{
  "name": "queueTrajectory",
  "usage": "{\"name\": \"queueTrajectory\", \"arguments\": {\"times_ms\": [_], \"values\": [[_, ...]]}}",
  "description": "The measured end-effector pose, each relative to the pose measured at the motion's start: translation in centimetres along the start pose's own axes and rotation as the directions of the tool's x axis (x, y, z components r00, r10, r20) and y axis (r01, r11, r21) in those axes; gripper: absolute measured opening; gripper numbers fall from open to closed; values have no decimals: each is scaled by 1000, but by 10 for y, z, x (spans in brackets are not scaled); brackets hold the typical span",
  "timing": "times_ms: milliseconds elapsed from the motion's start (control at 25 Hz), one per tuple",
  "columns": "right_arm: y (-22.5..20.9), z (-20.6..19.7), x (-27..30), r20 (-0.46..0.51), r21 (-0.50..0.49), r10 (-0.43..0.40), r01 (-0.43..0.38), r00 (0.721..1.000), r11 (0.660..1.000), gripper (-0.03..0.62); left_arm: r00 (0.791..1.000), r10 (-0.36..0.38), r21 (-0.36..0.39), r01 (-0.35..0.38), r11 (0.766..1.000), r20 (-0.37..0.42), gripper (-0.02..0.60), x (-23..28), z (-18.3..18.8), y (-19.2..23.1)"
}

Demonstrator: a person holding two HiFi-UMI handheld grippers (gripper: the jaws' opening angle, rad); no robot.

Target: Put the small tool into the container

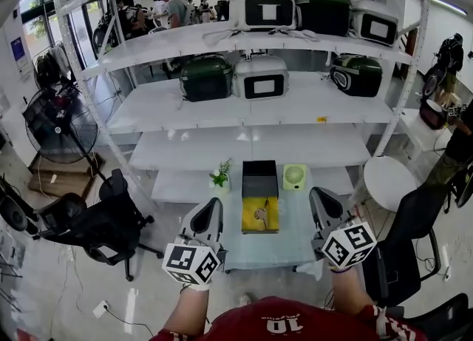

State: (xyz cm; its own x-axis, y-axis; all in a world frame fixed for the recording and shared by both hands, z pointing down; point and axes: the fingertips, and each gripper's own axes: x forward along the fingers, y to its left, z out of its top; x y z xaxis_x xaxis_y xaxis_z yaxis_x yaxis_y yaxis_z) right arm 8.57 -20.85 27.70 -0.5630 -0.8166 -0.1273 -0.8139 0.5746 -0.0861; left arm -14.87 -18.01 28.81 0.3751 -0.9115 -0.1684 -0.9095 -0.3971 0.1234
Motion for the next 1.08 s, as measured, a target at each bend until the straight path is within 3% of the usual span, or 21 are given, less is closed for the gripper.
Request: {"name": "queueTrajectory", "arguments": {"times_ms": [1080], "values": [[1,3,-1,-3,-5,9,-9,1000,1000,3,1000,-2,-2,2,1000,14,-12,5,2,-6]]}}
